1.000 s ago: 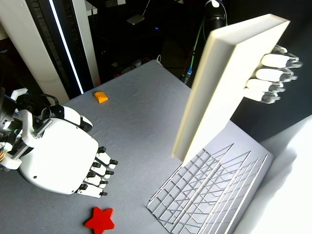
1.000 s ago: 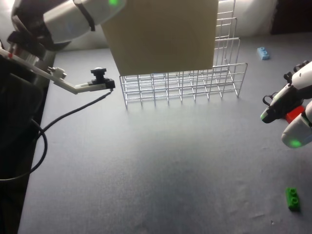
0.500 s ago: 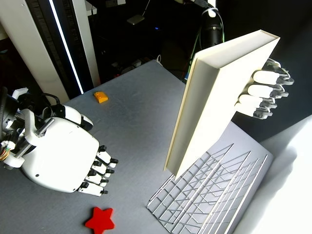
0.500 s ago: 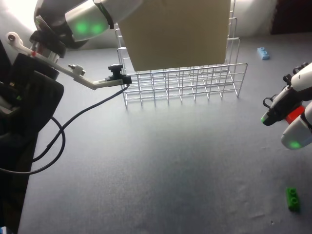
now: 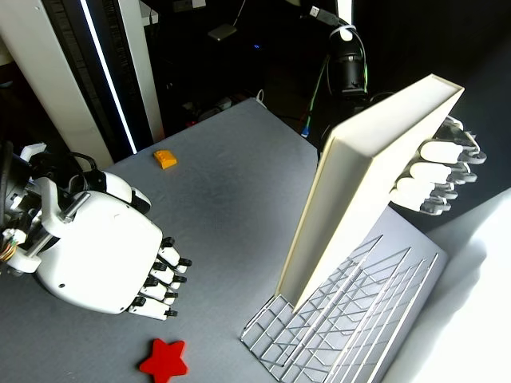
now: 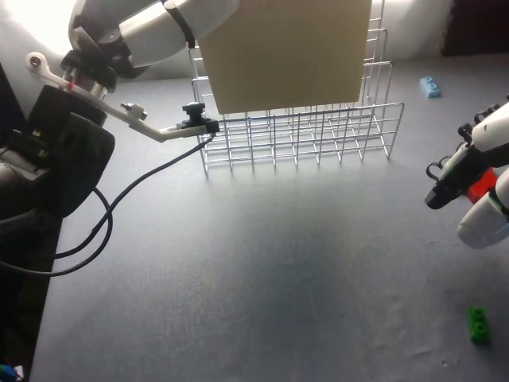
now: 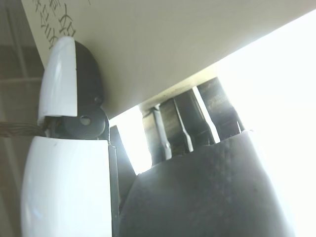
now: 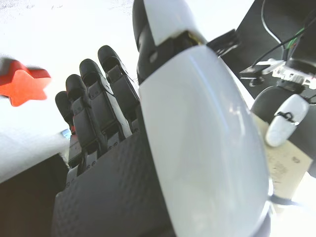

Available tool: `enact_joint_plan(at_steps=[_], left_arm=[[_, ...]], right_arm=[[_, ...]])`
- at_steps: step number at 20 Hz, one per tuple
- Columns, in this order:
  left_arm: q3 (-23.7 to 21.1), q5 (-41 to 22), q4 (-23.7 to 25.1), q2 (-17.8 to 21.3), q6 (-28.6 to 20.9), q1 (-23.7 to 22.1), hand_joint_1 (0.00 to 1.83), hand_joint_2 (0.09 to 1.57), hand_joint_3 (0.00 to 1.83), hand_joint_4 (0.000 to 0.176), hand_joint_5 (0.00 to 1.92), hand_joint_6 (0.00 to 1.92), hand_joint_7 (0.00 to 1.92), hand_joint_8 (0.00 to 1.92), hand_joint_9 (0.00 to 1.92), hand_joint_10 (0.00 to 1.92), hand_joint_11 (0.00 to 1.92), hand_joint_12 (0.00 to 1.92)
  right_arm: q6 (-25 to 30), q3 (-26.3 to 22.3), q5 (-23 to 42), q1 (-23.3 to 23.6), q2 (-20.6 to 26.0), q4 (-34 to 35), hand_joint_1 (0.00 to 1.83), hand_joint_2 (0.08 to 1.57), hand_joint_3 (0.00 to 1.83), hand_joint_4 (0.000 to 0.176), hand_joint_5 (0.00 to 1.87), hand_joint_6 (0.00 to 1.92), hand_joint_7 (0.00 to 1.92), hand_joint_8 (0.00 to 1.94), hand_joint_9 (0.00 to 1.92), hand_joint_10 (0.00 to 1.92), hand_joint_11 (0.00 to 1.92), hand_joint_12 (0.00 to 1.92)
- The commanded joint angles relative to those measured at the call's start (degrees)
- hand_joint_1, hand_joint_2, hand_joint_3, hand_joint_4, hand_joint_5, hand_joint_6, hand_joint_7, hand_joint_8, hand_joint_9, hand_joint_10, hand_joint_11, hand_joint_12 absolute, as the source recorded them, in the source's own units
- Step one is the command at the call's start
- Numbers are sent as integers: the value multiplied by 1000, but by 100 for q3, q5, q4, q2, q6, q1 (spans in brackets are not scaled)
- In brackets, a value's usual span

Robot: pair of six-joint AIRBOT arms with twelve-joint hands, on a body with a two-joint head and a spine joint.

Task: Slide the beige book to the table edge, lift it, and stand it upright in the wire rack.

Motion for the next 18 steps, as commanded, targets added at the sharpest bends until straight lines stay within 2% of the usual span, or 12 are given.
enact_joint_plan(at_steps=[1,5,6,7,8,10,11,13,14,15,18], left_arm=[[72,-674,-169,-4,-119,-50,1480,1194,0,0,744,1264,668,1282,769,1240,702,1618],[270,-622,-169,-164,-140,-42,1481,1183,0,0,750,1249,661,1285,827,1144,737,1580],[316,-606,-169,-199,-149,-37,1480,1190,1,0,723,1277,644,1307,807,1174,742,1582],[355,-582,-169,-233,-154,-16,1487,1150,0,0,812,1155,732,1227,895,1076,848,1508],[373,-569,-169,-255,-159,8,1489,1134,0,0,834,1116,752,1211,920,1046,885,1472],[411,-546,-168,-301,-163,77,1489,1130,0,0,831,1126,759,1195,933,1028,899,1454],[423,-519,-168,-321,-172,110,1489,1129,0,0,839,1121,760,1191,932,1030,898,1453],[489,-513,-168,-374,-182,169,1490,1126,0,0,843,1117,759,1194,949,1001,898,1449],[543,-501,-169,-416,-192,204,1482,1178,2,0,729,1266,651,1299,844,1132,783,1541],[583,-495,-168,-446,-198,226,1479,1198,0,0,692,1317,623,1334,817,1171,723,1603],[738,-473,-168,-557,-210,272,1479,1197,0,0,705,1310,623,1325,818,1166,717,1610]], right_arm=[[35,-2,-301,77,32,-199,272,1190,0,0,315,1,296,2,289,2,0,751],[35,-1,-301,80,28,-199,278,1183,0,0,291,1,278,1,268,1,0,697],[35,-1,-301,80,24,-199,275,1186,1,0,291,2,277,1,260,0,0,692],[35,-1,-301,80,22,-199,265,1187,1,0,295,3,284,4,262,1,0,692],[35,-1,-301,80,21,-199,242,1191,3,0,295,2,281,2,258,0,0,684],[35,-1,-301,79,20,-199,285,1190,1,0,307,5,282,2,261,2,0,679],[35,-1,-301,79,20,-199,301,1182,0,0,308,4,295,4,278,6,0,725],[35,-1,-301,78,20,-199,278,1192,2,0,273,0,275,0,259,1,0,676],[35,0,-301,77,20,-199,290,1187,0,0,303,9,302,7,281,7,0,703],[35,0,-301,77,19,-199,296,1185,0,0,311,10,311,9,286,8,0,708],[35,2,-301,61,20,-199,306,1182,0,0,299,1,308,2,280,1,0,691]])
